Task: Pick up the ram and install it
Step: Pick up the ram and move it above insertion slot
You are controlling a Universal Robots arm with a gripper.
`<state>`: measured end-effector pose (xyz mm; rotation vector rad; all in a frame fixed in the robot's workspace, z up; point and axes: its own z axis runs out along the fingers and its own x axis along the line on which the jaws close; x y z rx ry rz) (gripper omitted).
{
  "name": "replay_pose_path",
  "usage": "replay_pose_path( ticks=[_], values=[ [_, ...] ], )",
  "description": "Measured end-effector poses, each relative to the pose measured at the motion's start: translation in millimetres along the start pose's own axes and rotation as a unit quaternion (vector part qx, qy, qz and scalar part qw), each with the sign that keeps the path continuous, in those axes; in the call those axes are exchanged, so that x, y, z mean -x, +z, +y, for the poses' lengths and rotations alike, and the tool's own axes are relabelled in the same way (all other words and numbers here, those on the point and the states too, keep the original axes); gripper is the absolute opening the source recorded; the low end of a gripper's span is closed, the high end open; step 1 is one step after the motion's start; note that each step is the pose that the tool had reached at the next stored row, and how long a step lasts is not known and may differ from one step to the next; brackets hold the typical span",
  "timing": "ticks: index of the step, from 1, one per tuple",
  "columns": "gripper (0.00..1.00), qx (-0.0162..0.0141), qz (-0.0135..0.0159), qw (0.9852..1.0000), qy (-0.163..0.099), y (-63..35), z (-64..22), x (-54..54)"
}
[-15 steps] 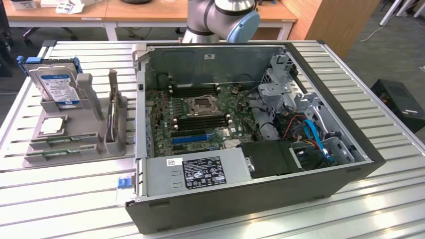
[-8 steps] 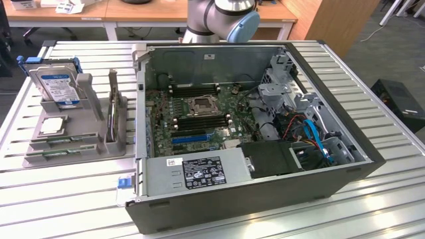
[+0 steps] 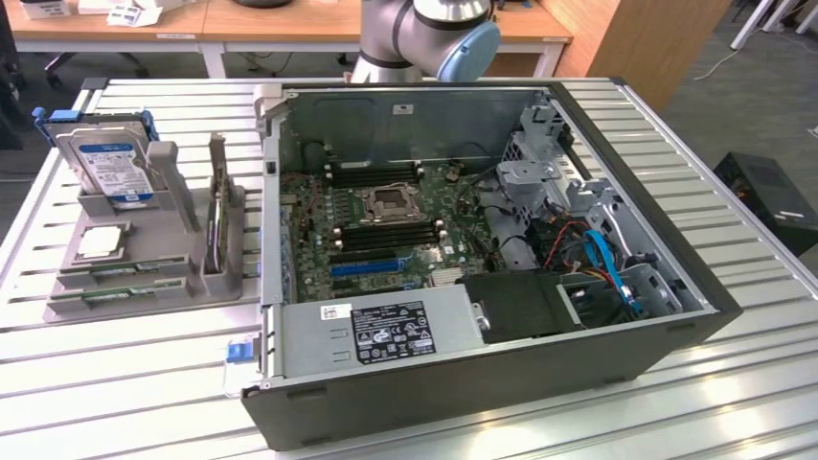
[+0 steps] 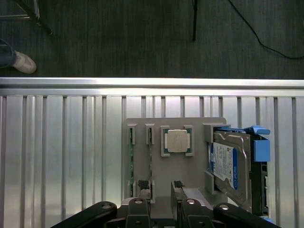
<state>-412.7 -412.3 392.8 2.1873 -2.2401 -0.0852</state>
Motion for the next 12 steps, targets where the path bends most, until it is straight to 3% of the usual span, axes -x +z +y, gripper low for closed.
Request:
replay_pose_path(
  ticks=[12],
  values=[
    [0.31,0.0000,-0.0006,1.0000,0.000,2.7,-0.2,-2.8]
  ],
)
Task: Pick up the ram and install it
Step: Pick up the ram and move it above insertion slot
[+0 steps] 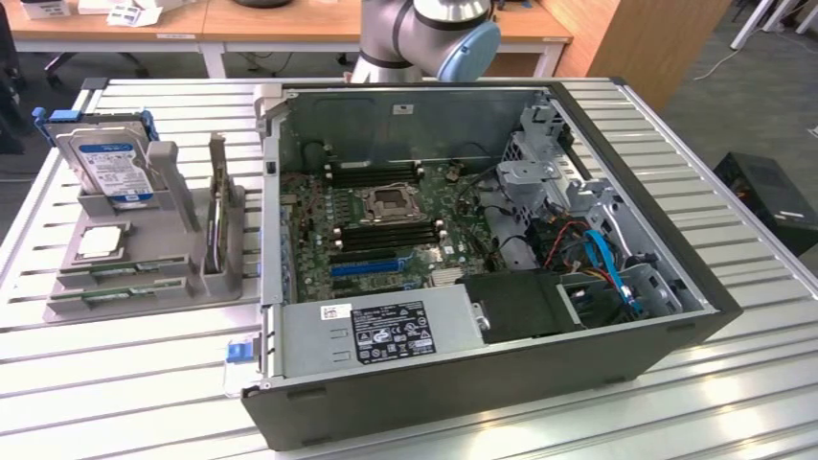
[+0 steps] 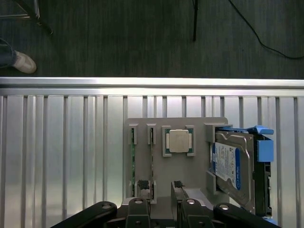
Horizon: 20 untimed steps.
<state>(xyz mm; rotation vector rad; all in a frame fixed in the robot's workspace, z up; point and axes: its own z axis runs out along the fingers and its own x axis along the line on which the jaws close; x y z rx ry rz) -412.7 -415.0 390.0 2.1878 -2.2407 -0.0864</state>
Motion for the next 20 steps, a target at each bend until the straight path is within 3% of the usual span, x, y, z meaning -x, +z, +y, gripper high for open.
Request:
replay_pose_path(
  ticks=[8,10,16,17,20],
  values=[
    [0.31,0.0000,-0.0002,1.0000,0.000,12.8,-0.6,-1.3],
    [0.31,0.0000,-0.0002,1.0000,0.000,24.7,-1.2,-2.5],
    [0.31,0.0000,-0.0002,1.0000,0.000,35.6,-1.7,-3.5],
    [0.31,0.0000,-0.0002,1.0000,0.000,43.1,-2.0,-4.2],
    [0.31,0.0000,-0.0002,1.0000,0.000,48.5,-2.3,-4.6]
  ],
)
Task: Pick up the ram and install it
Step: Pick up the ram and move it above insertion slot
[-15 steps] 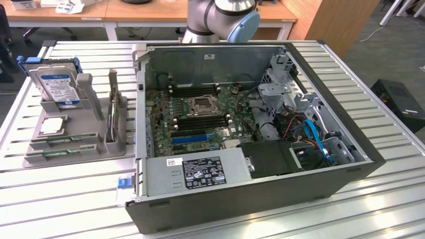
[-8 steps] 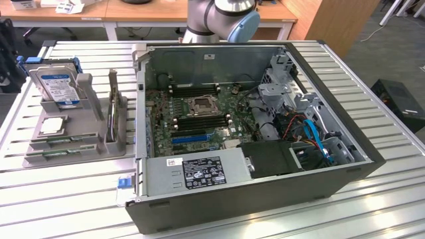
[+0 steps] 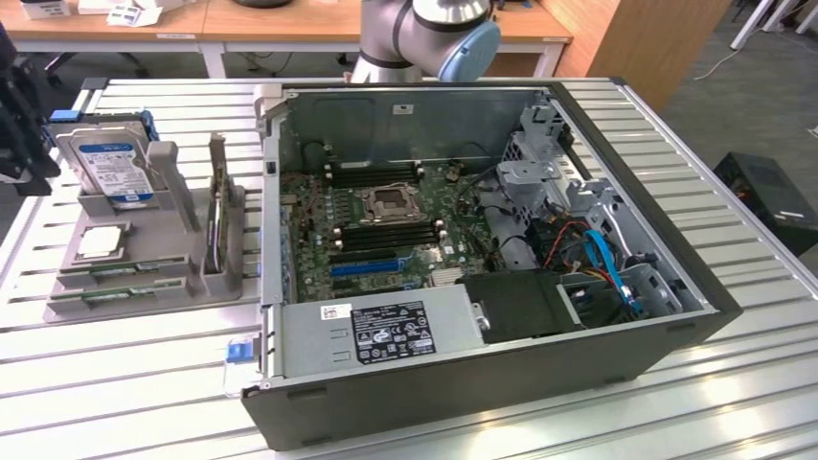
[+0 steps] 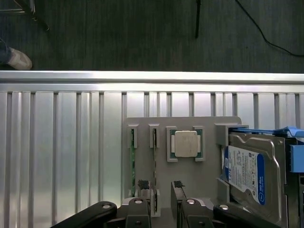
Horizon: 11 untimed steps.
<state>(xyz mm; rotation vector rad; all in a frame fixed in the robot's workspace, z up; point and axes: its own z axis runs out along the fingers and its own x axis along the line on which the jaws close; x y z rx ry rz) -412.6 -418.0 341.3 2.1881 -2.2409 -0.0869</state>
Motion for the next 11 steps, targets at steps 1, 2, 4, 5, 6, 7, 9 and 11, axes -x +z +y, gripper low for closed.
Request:
replay_pose_path(
  ticks=[1,2,4,5,6,7,9,11],
  values=[
    [0.31,0.0000,0.0000,1.0000,0.000,1.9,-0.1,-0.1],
    [0.31,0.0000,0.0000,1.0000,0.000,3.7,-0.2,-0.2],
    [0.31,0.0000,0.0000,1.0000,0.000,7.3,-0.4,-0.5],
    [0.31,0.0000,0.0000,1.0000,0.000,9.0,-0.4,-0.6],
    [0.31,0.0001,0.0000,1.0000,0.000,10.8,-0.5,-0.8],
    [0.31,0.0000,0.0000,1.0000,0.000,12.6,-0.6,-0.9],
    [0.31,0.0001,0.0000,1.0000,0.000,16.3,-0.8,-1.2],
    [0.31,0.0000,0.0000,1.0000,0.000,20.0,-0.9,-1.4]
  ],
)
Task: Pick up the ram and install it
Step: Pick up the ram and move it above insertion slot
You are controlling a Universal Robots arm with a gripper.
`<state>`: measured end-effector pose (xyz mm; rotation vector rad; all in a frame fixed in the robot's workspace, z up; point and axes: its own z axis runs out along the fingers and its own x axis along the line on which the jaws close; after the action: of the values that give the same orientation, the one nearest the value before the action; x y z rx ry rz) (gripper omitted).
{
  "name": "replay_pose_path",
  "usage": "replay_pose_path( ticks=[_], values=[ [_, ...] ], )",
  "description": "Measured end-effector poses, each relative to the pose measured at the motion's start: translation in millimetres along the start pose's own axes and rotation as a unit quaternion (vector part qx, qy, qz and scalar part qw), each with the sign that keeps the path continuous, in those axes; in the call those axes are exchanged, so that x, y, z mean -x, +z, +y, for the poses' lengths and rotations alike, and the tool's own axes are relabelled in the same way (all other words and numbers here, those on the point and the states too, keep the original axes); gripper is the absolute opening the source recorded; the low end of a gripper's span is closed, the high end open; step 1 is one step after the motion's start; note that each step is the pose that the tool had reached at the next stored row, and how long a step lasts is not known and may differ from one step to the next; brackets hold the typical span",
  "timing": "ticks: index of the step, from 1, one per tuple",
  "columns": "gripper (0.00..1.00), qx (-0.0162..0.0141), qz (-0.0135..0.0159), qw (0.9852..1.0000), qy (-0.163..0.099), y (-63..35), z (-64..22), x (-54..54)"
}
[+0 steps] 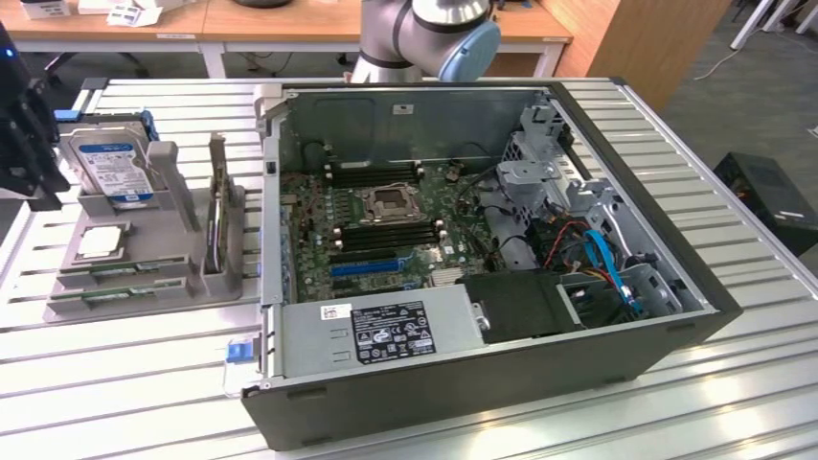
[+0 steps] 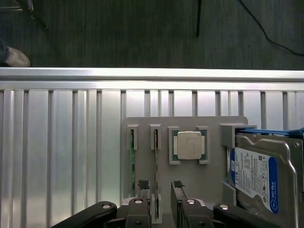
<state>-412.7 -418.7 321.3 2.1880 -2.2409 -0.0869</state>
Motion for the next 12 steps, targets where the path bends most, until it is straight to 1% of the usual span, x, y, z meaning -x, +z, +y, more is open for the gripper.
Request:
replay_pose_path(
  ticks=[12],
  values=[
    [0.31,0.0000,0.0000,1.0000,0.000,20.5,-1.0,-1.2]
  ],
)
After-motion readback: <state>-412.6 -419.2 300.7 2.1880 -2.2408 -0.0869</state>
